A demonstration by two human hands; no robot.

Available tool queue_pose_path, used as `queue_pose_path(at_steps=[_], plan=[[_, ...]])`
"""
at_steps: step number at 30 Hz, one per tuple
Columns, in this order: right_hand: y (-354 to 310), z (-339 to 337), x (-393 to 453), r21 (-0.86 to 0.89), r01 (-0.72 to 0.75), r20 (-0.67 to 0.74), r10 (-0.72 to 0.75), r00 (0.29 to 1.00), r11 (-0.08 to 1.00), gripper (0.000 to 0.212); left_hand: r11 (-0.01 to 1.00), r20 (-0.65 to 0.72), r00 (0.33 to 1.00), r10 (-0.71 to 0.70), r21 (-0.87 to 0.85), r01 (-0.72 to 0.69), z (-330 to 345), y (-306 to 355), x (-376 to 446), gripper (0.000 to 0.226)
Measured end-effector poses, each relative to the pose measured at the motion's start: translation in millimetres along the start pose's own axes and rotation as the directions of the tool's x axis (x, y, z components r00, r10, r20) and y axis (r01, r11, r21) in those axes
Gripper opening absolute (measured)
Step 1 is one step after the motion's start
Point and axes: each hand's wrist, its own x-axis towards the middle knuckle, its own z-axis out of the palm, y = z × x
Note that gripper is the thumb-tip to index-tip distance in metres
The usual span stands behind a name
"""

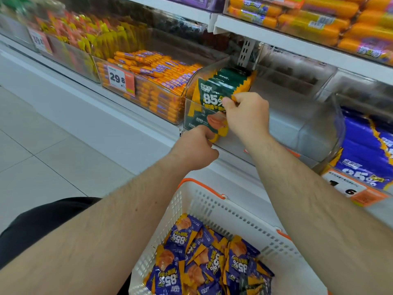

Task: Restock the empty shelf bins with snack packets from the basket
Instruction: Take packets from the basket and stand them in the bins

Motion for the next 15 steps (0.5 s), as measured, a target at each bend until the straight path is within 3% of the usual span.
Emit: queue_pose_path(at_steps=[6, 10, 13, 15], plan=[[-2, 16, 15, -0.097, -0.200, 0.190, 0.215, 0.958, 0.975, 0.050, 0.999, 0.069, 0.998, -0.008, 0.035, 0.006, 9, -2, 0, 0.041], [-5, 16, 22, -0.171, -0.130, 0.298, 0.177, 0.938, 0.977, 0.048, 0.998, 0.103, 0.995, 0.005, 0.058, -0.011, 15, -1, -1, 0.043], [-2, 8, 13, -0.132, -0.139, 0.225, 0.166, 0.960, 0.981, 0.043, 0.997, 0.157, 0.988, 0.011, 0.077, -0.024, 23, -1, -4, 0.044], [8, 4, -1, -0.119, -0.042, 0.035, 0.046, 0.998, 0.992, 0.027, 0.996, 0.200, 0.980, 0.017, 0.083, -0.034, 30, -3, -8, 0.042]])
